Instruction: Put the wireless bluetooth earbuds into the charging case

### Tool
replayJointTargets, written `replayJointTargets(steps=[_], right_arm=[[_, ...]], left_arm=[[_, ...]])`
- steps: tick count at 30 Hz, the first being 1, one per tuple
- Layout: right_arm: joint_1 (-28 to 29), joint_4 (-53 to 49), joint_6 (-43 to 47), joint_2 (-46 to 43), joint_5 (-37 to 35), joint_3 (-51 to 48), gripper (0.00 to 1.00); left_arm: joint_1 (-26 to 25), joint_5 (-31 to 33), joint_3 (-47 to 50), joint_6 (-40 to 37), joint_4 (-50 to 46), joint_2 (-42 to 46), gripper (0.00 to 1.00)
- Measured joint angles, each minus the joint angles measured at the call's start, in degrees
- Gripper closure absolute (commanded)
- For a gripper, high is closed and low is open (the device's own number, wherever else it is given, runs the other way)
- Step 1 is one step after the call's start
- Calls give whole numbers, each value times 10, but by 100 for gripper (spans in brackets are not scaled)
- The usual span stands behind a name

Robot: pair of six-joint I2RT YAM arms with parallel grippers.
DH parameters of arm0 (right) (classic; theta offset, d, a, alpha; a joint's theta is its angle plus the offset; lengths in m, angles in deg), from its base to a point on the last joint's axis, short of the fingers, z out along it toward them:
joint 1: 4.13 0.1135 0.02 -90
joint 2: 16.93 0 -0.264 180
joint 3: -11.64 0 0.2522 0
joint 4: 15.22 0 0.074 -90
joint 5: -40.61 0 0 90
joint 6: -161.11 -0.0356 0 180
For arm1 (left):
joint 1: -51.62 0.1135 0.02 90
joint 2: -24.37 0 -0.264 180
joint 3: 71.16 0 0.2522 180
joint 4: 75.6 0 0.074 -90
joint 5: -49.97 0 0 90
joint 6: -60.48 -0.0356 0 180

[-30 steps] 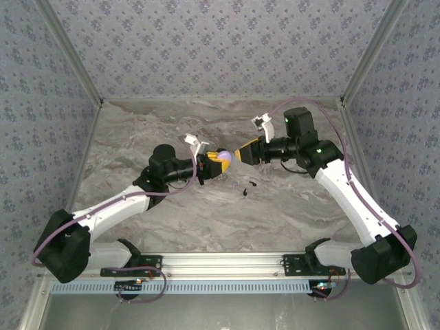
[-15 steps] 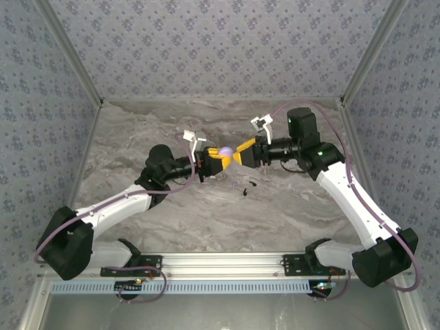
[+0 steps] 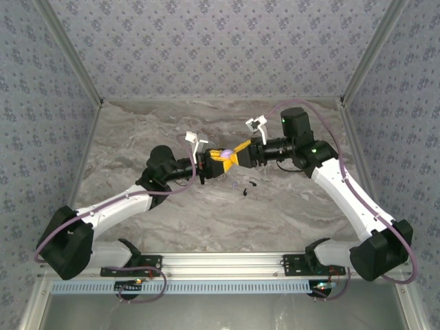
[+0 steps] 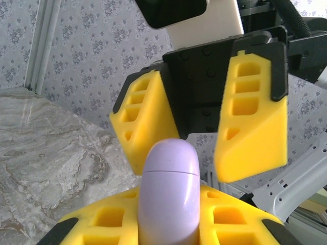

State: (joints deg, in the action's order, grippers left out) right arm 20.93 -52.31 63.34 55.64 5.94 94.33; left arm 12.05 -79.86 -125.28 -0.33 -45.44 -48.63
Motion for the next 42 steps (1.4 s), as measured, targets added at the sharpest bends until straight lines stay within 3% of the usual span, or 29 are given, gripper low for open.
replayJointTargets(steps=[7, 10, 21, 32, 42], right_arm=[[5, -3, 5, 4, -1, 4, 70], [5, -9, 14, 4, -7, 8, 78], [9, -77, 56, 4, -50, 33, 80], [13, -136, 83, 5, -68, 45, 79], [27, -167, 109, 6, -81, 58, 79]], left_arm=[[-2, 1, -3, -2, -5, -1, 83], [-2, 2, -7, -2, -13, -1, 78], [-6, 3, -46, -64, -134, 8, 55], [-6, 4, -63, -114, -238, 21, 54], [-6, -18, -84, -123, -275, 21, 57]])
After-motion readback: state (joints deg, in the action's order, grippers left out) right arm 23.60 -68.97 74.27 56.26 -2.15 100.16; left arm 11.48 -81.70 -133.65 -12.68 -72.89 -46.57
